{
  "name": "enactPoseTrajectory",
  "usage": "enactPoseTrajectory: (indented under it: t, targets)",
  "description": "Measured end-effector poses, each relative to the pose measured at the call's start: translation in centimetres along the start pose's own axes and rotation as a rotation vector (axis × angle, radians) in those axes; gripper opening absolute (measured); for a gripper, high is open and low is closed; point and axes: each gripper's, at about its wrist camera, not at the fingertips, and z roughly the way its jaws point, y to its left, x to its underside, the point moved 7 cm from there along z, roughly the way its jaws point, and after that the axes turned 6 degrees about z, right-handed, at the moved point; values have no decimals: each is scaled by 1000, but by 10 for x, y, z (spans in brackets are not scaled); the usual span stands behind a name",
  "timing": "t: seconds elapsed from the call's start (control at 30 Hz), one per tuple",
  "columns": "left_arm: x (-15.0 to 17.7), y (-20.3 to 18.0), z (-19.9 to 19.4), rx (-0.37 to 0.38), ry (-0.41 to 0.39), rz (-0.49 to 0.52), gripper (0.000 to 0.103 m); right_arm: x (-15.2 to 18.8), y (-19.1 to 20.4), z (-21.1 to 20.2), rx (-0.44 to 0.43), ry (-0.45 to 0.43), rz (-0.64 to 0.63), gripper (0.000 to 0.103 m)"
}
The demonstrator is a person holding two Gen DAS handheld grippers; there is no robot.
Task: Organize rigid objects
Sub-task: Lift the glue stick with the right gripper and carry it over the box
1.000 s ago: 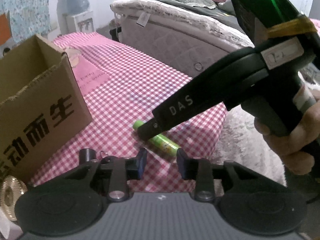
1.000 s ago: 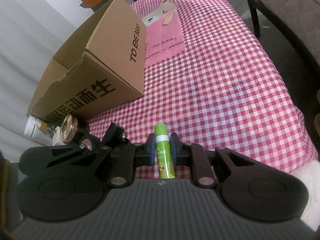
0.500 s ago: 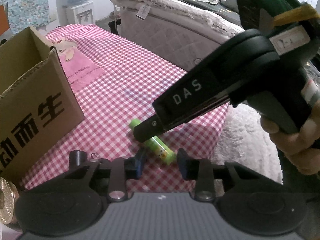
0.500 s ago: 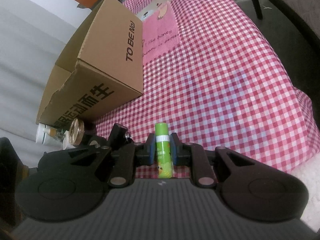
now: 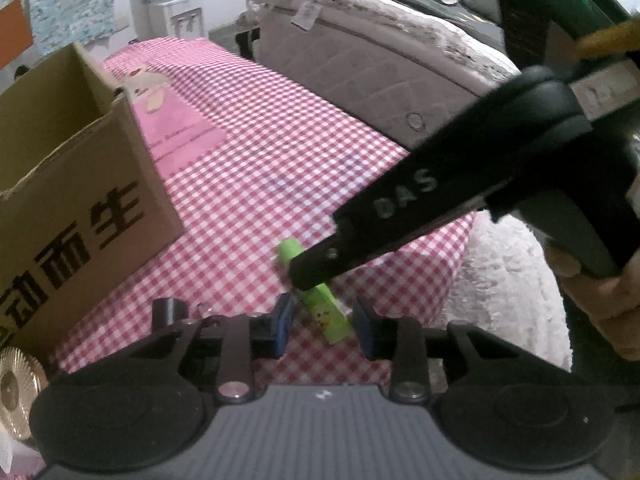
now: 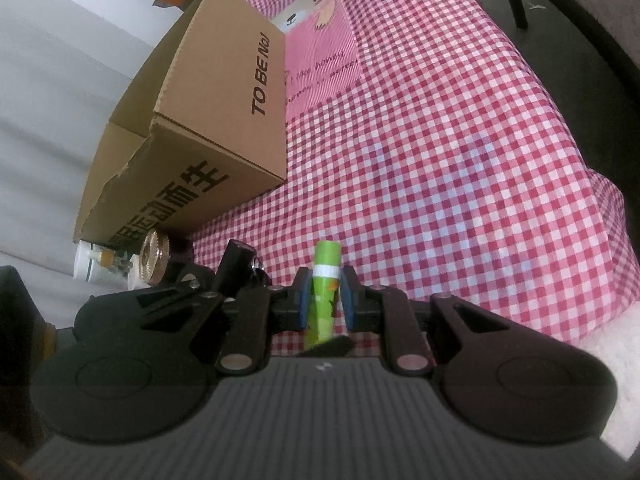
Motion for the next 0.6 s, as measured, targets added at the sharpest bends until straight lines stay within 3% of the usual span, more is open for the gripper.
enactPoseTrajectory:
  t: [0.2,0.37,0.6]
  targets:
    - [-5,1,3,-12,2,-7,34,-1,-2,-1,-6,-1,14,15]
    - [-7,4,5,-33,-15,-19,20,0,1,1,-6,-27,1,15]
    - [-3,11,-4,-34,-52,-51,17,8,4,-1,-25,-85,19,14]
